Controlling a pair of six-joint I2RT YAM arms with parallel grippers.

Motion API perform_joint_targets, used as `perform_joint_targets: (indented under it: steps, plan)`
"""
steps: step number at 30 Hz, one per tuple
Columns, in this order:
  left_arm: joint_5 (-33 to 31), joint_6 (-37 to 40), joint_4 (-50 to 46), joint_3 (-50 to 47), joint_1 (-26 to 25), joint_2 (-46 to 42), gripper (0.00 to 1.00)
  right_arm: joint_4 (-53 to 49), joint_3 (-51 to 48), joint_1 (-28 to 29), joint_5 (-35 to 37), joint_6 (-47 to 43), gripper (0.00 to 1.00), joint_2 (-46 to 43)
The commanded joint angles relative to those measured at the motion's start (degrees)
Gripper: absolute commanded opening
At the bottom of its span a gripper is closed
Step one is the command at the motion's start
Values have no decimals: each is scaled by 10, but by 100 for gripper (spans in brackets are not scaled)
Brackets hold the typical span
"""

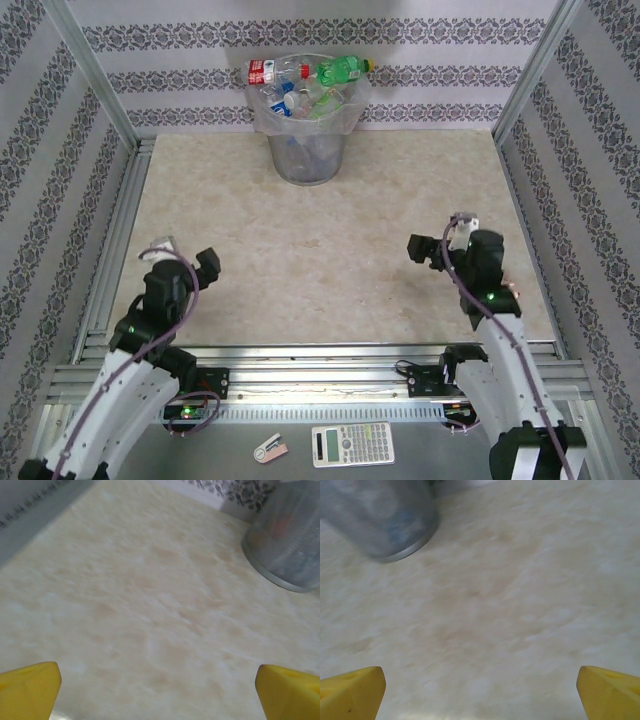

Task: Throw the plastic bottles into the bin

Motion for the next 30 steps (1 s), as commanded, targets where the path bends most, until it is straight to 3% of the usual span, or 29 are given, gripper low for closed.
perform_joint_targets:
  steps: [1,3,5,8,12,15,18,19,21,22,28,30]
  plan:
    - [-99,146,132,-72,7,-68,100,151,-64,-8,178,-20,98,8]
    - [-55,231,253,-130,7,-87,100,139,-61,-22,171,-26,98,34]
    - [-18,301,370,-186,8,-78,100,193,-72,-23,132,-32,98,55]
    - [-49,316,505,-234,22,-5,100,282,-90,-18,131,-53,98,116]
    - [81,297,639,-229,83,173,100,392,-110,-19,136,-66,98,167]
    - [112,304,728,-191,98,345,99,447,-107,-18,116,-89,98,216]
    - [171,291,876,-166,117,506,99,514,-101,-16,98,-86,98,279]
    - [188,308,899,-148,121,545,99,524,-93,-12,90,-86,98,296]
    - [219,307,815,-114,138,538,99,547,-76,1,77,-97,98,333]
    - [264,299,808,-107,161,543,99,552,-65,12,70,-113,98,354]
    - [329,292,1012,-110,193,718,99,632,-37,17,110,-104,98,475]
    - [293,273,892,-84,201,678,99,565,-16,13,118,-101,98,457]
